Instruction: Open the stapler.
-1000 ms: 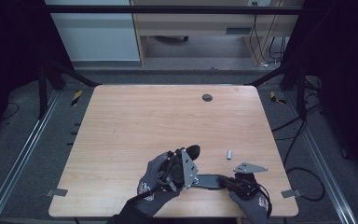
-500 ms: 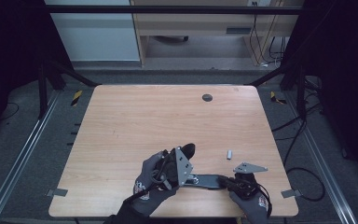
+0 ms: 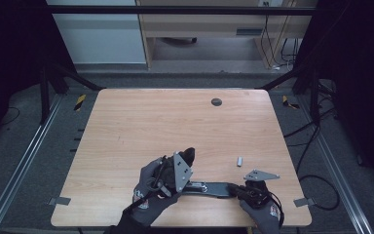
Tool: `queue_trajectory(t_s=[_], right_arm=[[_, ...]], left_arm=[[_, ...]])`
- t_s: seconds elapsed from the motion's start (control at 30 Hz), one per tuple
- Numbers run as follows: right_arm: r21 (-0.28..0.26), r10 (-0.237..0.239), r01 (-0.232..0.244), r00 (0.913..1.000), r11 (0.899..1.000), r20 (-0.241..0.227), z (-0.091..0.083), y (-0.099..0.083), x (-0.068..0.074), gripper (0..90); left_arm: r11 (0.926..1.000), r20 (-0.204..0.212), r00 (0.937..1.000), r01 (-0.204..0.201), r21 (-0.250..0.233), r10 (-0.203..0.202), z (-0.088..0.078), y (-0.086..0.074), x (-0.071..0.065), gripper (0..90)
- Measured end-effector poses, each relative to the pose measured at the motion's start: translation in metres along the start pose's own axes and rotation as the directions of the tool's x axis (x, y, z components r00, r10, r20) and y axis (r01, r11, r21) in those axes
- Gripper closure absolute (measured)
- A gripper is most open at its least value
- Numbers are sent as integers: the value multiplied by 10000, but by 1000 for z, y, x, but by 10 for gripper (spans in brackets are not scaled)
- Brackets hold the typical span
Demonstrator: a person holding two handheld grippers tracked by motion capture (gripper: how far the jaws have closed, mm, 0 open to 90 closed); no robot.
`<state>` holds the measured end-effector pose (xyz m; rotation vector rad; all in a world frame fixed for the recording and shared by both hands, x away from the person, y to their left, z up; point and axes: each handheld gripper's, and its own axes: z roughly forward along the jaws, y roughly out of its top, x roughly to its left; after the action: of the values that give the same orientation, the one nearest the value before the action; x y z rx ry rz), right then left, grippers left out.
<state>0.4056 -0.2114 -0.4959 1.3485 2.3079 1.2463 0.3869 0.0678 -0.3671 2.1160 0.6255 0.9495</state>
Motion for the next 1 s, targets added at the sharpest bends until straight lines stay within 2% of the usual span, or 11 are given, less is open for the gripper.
queue_trajectory(t_s=[0.63, 1.0], right_arm=[[38, 53, -53, 10000, 10000, -38, 0, 0, 0, 900], [67, 83, -82, 9999, 9999, -58, 0, 0, 1, 900]], left_arm=[[9984, 57, 9984, 556, -101, -556, -8, -8, 14, 577], [9950, 74, 9952, 976, -223, -975, -13, -15, 22, 574]])
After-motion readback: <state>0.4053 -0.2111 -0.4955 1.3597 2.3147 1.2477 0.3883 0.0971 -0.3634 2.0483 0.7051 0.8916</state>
